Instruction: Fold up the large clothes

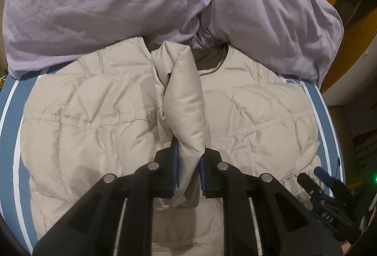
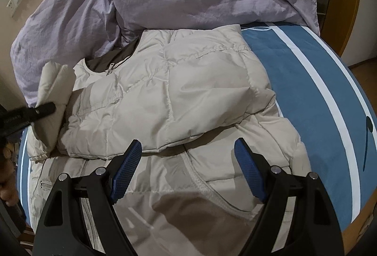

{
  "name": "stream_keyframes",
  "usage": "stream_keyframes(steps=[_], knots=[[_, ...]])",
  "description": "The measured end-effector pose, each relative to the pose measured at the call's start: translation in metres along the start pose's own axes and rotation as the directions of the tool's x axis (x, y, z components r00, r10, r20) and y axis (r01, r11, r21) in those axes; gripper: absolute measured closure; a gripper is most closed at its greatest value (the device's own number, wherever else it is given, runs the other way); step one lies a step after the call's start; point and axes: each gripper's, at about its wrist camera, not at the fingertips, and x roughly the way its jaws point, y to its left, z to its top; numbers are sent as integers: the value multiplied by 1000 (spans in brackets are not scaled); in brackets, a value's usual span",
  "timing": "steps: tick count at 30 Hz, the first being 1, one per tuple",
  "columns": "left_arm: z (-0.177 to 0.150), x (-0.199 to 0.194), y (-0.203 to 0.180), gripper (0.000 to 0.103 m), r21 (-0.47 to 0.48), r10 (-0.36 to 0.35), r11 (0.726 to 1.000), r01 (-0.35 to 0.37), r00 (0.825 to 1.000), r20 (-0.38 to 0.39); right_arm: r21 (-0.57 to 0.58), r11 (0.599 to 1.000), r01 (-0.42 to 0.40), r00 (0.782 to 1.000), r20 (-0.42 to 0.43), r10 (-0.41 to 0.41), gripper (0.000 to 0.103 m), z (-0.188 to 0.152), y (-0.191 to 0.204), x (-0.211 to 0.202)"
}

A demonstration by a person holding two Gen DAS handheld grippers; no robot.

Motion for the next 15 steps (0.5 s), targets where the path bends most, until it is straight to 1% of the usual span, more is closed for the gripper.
stream_keyframes(steps=[3,5,6,7,9,12,15], knots=[[1,-3,-2,74,-6,-23,1000,23,1000,4,-4,1000,-5,1000,3,5,21,3,2,0],[1,-10,3,59,-22,-59,998,60,998,16,-5,1000,-14,1000,7,14,21,5,6,0],[1,-14,6,56,-32,-73,997,74,997,21,-5,1000,-20,1000,9,20,21,7,9,-1],[1,-17,8,54,-36,-77,996,78,997,28,-5,1000,-31,999,13,31,21,8,13,-1],[1,-25,12,53,-33,-67,997,69,997,41,-11,998,-58,998,19,58,21,11,22,-2],[-1,-34,23,53,-27,-33,999,35,998,61,-28,995,-95,995,20,96,21,15,38,-3],[-5,-42,40,53,-35,10,999,-7,997,74,-42,987,-154,988,14,155,21,20,58,-3]])
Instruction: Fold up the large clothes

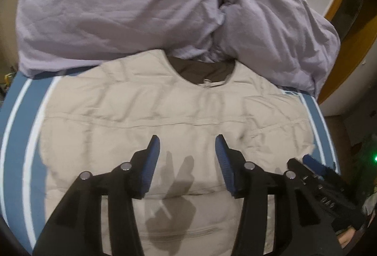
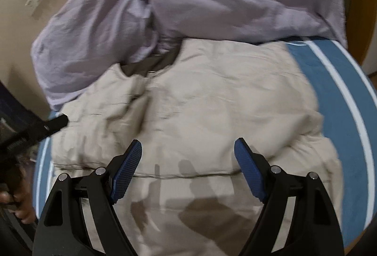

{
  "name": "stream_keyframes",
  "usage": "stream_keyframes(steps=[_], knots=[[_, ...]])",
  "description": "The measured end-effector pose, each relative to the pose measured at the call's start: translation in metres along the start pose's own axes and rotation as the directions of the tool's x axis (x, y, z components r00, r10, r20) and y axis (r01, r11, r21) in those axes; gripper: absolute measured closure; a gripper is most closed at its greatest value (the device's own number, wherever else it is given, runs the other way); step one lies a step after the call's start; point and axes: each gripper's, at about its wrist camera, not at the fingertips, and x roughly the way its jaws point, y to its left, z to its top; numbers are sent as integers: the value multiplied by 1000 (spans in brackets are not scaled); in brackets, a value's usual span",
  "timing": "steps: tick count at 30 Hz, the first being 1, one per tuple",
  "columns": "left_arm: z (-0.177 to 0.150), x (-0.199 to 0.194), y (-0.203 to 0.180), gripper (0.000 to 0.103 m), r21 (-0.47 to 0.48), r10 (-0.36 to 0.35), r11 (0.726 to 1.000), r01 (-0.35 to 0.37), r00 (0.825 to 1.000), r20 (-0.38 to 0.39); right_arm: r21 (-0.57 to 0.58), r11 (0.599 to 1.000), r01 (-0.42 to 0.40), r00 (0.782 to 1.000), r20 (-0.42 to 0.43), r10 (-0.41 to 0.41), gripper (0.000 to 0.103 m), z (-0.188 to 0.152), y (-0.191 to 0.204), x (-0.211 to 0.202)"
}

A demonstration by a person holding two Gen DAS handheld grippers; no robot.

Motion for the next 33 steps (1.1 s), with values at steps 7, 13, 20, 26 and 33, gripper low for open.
stream_keyframes(steps=[7,13,20,26,33], knots=[[-11,-12,49,53,-53,82,995,-82,997,-1,33,989,-143,987,-64,145,22,8,38,21],[-20,-21,76,49,-77,130,989,-130,992,-2,4,991,-134,984,-117,133,32,-1,62,43],[-28,-27,95,46,-82,170,982,-169,986,-1,-13,997,-73,989,-132,70,85,-11,71,57],[-29,-22,109,46,-94,195,976,-195,981,-16,30,999,-11,991,-130,15,89,-13,59,61],[-32,-10,114,45,-94,207,973,-210,977,-39,-20,998,52,985,-165,-55,89,-20,59,79]])
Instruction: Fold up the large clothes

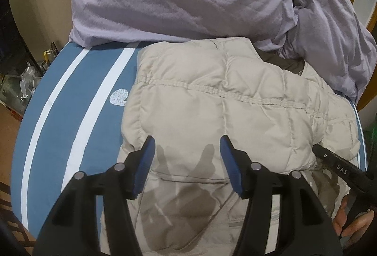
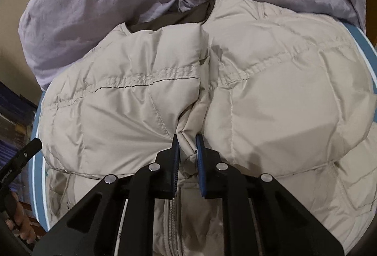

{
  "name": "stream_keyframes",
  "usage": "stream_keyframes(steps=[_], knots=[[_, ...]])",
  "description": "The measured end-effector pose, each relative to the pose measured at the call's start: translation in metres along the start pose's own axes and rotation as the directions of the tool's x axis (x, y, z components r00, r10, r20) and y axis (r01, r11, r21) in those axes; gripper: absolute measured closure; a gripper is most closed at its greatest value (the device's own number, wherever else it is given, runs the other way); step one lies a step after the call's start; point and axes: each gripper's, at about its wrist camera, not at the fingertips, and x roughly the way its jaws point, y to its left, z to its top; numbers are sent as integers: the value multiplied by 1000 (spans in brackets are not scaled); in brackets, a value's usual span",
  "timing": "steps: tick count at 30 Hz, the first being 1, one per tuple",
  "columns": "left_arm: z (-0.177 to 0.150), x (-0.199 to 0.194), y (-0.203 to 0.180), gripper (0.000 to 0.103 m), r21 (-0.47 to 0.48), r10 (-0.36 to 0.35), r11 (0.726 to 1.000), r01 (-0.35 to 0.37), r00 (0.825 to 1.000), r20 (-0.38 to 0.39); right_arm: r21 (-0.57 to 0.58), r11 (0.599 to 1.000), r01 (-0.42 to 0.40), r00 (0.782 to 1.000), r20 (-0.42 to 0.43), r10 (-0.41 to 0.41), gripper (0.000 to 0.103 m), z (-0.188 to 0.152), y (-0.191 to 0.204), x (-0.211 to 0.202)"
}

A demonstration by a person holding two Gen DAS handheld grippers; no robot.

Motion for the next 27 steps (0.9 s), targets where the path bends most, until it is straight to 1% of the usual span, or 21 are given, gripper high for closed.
stream_keyframes(steps=[1,2,3,4,5,7,8,11,14,20,27], knots=[[0,1,0,45,1,1,1000,-1,1000,1,-16,1000,3,1000,13,-3,87,1,1,-5],[1,1,1,44,2,4,1000,-4,1000,3,-24,1000,1,1000,28,-1,80,2,1,-10],[1,2,2,42,2,8,1000,-8,1000,6,-28,1000,7,999,41,-5,75,2,1,-14],[2,2,4,40,-1,13,1000,-13,1000,11,-33,999,10,997,72,-8,66,4,0,-22],[3,2,5,40,-2,16,1000,-16,1000,15,-39,999,8,994,111,-4,61,6,-1,-30],[6,5,8,40,-8,18,1000,-18,1000,15,-54,998,7,988,154,1,61,12,1,-41],[7,6,8,40,-11,20,1000,-20,1000,14,-62,998,6,987,163,4,61,16,2,-43],[11,11,9,40,-20,24,1000,-24,1000,12,-93,996,-2,986,169,18,62,25,11,-43],[14,14,7,40,-17,24,1000,-24,1000,11,-121,993,5,986,167,15,63,29,19,-38],[13,26,2,40,-8,31,999,-31,1000,-4,-164,986,20,991,137,3,75,31,26,-20],[8,44,0,39,-5,38,999,-38,999,-36,-165,986,29,998,58,-19,76,23,15,7]])
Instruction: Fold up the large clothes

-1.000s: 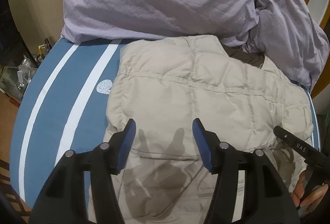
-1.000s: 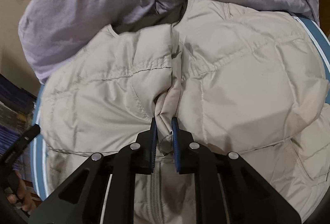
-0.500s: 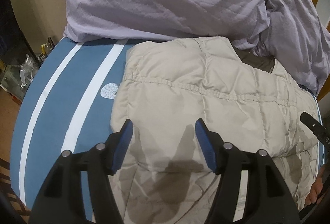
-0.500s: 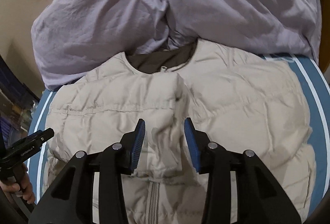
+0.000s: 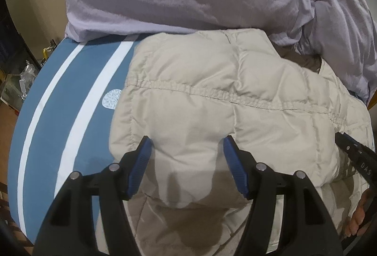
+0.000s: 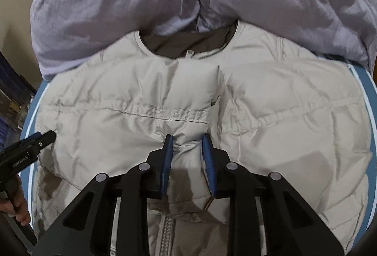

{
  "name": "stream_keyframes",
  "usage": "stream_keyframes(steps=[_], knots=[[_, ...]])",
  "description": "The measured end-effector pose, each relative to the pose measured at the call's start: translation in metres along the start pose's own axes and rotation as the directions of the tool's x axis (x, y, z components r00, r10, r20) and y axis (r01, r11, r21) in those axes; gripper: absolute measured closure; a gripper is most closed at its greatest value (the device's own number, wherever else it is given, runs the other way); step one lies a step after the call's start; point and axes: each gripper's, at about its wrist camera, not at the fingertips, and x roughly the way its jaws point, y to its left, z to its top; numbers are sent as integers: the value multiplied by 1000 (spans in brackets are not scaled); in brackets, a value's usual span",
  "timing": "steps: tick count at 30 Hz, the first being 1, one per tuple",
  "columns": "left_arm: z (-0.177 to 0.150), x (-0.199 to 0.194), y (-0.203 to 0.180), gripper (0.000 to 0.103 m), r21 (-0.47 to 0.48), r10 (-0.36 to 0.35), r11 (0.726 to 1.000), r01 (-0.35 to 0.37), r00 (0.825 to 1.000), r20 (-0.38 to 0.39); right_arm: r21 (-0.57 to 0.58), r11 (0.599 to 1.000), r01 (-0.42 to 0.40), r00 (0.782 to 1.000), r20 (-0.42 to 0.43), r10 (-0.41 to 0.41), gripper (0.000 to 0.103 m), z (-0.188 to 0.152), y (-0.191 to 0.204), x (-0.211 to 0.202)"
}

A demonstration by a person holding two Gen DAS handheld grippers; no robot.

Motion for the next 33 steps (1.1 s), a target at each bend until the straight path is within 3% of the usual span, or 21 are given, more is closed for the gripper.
stream_keyframes(steps=[7,9,11,13,22,33], knots=[[0,3,-1,37,4,-1,1000,1,1000,-9,-38,999,17,1000,-14,-18,73,2,5,6],[-2,-3,1,37,-2,-19,1000,19,1000,-1,-45,999,9,1000,-9,-10,67,3,2,0],[-5,-13,6,36,-9,-41,999,41,999,13,-38,999,1,1000,-4,-1,47,1,-3,-10],[-10,-24,15,32,-18,-56,998,56,998,31,-37,999,0,1000,23,1,37,-2,-10,-25],[-52,-68,78,31,-85,-81,993,85,996,46,12,1000,-2,1000,16,2,34,-39,-80,-85],[-130,-86,120,31,-131,-173,977,168,984,-31,110,993,43,994,-101,-31,34,-120,-169,-139]])
